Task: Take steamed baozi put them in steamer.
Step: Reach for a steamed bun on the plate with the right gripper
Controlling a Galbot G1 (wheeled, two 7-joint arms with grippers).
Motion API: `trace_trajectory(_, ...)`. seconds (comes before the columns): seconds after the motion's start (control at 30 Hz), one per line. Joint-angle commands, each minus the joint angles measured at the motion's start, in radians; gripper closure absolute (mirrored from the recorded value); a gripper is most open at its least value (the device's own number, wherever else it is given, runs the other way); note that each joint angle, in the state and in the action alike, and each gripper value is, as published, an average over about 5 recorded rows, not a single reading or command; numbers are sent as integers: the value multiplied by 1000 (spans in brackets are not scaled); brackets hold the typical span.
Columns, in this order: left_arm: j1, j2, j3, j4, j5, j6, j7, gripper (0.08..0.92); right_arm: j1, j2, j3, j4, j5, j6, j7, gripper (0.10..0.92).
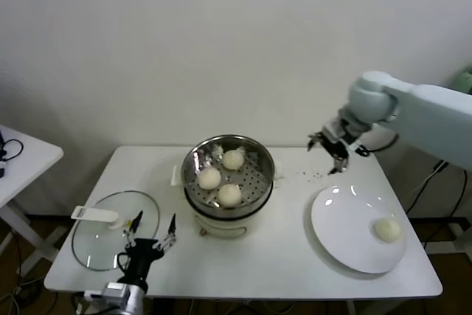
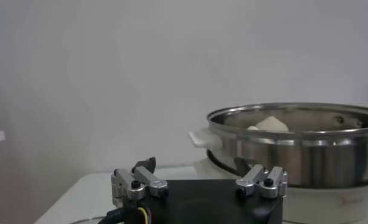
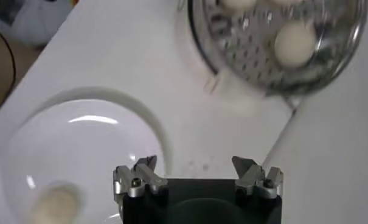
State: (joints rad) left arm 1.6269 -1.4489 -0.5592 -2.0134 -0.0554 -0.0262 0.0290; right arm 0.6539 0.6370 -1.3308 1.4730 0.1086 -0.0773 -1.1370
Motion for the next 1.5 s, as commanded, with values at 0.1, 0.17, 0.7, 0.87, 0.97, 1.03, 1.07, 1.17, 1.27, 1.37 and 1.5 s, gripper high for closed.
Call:
trace_trajectory(0.1,8,-6,8,-5,13,-3,1,177,-621,-362,492,-67,-169,-64,-11,203)
trace_trajectory(0.17,11,-6,9,-7,17,-2,1,177,-755,-363,616,-101,-207,-53,-18,203)
trace_trajectory(0.7,26,-14,2,-4,26,-3,-1,177,-881,-202,715,-295,-294,-18,-19,203)
trace_trajectory(0.87,26,-13,-2,2,25,-2,-1,177,-847,-144,682,-340,-298,-17,-10,203)
trace_trajectory(0.97,25,-14,-3,7,25,-3,-1,177,-829,-115,663,-358,-298,-17,-6,203)
trace_trajectory(1.03,24,-14,-3,10,25,-2,-1,177,-820,-99,653,-369,-298,-16,-6,203)
trace_trajectory(1.07,24,-14,-3,11,25,-2,-1,177,-818,-93,649,-374,-299,-15,-6,203)
trace_trajectory(1.17,23,-14,-3,14,26,-1,-1,177,-814,-79,643,-386,-305,-12,-7,203)
trace_trajectory(1.27,22,-14,-3,16,26,-1,-1,177,-815,-70,641,-396,-314,-8,-8,203)
trace_trajectory(1.37,22,-14,-4,19,26,-2,-1,177,-819,-66,642,-401,-319,-5,-10,203)
trace_trajectory(1.5,20,-13,-5,21,26,-1,-1,177,-821,-64,644,-404,-324,-5,-17,203)
